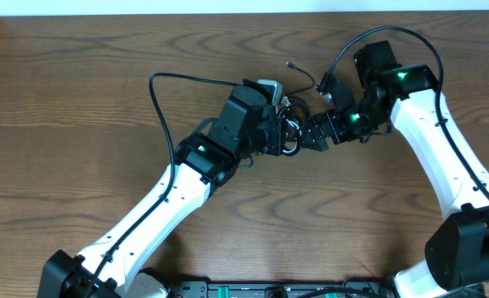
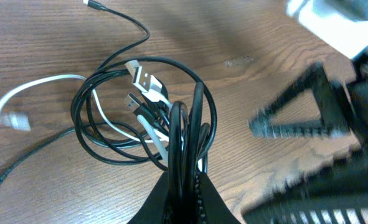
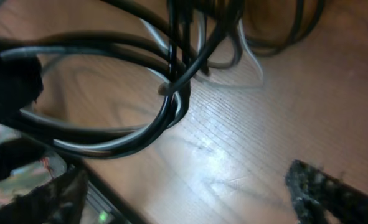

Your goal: Untangle cables

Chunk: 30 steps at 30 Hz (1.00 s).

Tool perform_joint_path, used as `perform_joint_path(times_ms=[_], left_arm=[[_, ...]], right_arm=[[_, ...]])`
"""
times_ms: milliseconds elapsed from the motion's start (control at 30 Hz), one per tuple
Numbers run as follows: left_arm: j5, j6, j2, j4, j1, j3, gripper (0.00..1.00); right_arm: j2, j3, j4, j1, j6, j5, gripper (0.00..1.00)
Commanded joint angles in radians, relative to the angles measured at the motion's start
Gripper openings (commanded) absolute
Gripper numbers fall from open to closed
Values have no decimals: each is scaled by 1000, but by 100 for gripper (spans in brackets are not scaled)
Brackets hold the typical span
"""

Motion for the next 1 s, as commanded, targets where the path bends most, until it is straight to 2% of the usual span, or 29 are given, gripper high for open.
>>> perform_joint_path(times_ms=[0,100,133,233,300,333,400,500,600,667,800,967], left_arm=[[58,-5,-15,8,1,8,8],[98,0,-48,9,1,8,8],[99,-1,-70,9,1,8,8],[99,-1,-78,9,1,8,8],[99,-2,-78,9,0,8,8],[103,-1,-78,9,0,8,8],[111,-2,-79,8,0,8,8],[134,-1,-93,-10,1,8,8],[127,42,-115,-78,1,8,8],[-10,111,-129,-217,7,8,8],[-229,158,-124,-334,87,7,8],[-265,177,-84,-335,216,7,8]], right_arm=[[-25,10,87,2,24,107,90],[-25,6,154,2,58,149,72],[-25,6,172,7,99,146,69],[-25,5,171,23,135,141,71],[-25,5,170,40,166,69,70],[-25,5,175,48,205,35,63],[-24,5,176,65,307,63,21],[-24,4,183,71,360,234,5],[-23,3,195,71,360,300,1],[-19,3,172,69,380,467,1],[-19,3,87,34,502,798,1],[-19,3,10,-124,643,1020,1]])
